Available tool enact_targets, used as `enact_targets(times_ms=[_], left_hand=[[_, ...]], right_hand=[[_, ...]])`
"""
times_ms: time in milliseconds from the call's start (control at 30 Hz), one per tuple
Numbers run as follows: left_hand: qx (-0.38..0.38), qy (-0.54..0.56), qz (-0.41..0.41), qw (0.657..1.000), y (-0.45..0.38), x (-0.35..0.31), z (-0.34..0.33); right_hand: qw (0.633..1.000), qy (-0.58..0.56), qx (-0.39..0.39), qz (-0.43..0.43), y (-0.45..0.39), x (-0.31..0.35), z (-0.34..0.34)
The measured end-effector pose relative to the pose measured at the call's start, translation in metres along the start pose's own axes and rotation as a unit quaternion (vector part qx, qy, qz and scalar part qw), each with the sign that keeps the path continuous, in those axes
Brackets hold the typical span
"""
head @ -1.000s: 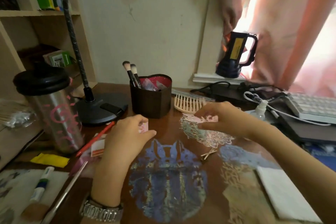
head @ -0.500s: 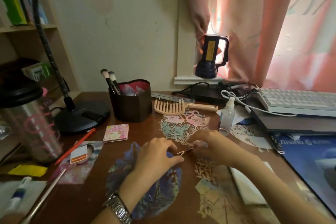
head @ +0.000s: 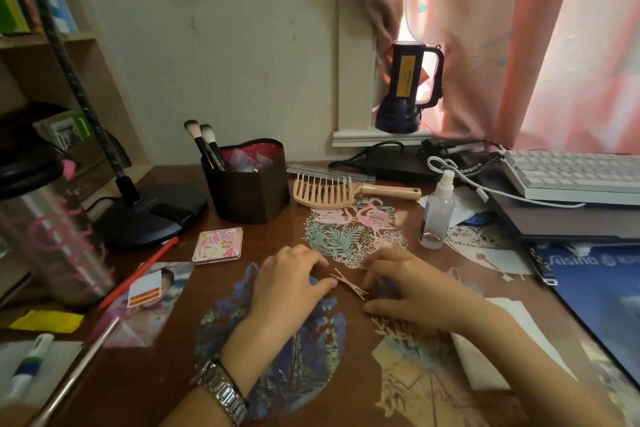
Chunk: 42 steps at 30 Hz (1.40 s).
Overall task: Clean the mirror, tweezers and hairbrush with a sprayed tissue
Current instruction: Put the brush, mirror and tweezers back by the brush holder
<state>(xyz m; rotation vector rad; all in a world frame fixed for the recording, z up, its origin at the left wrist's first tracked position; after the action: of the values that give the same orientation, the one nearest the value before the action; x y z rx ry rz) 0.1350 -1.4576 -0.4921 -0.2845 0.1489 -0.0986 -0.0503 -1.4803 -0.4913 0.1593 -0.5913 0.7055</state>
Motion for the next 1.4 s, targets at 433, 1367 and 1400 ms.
enact_targets(times_ms=[433, 1367, 1400], left_hand=[[0.013, -0.014, 0.01, 1.0, -0.003, 0.007, 0.001], [0.137, -0.045, 0.048, 0.988, 0.001, 0.041, 0.018], [0.137, -0.044, 0.049, 0.988, 0.001, 0.041, 0.018]], right_hand=[[0.996, -0.076, -0.044, 0.005, -0.007, 0.009, -0.004], [0.952, -0.275, -0.077, -0.115, -0.032, 0.022, 0.008], [0.95, -0.277, -0.081, -0.12, -0.032, 0.022, 0.008]])
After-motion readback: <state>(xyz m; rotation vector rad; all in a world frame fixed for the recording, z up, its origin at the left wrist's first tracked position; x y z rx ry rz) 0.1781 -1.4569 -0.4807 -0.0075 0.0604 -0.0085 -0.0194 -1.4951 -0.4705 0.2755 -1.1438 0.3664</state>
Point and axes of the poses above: each hand's wrist, its own y-axis away from the middle knuckle, its own z-axis out of the back of the hand, x = y × z, the point moved 3 cm from there along -y, towards the middle knuckle, and after that the axes turned 13 degrees about -y, right-handed, at the moved point
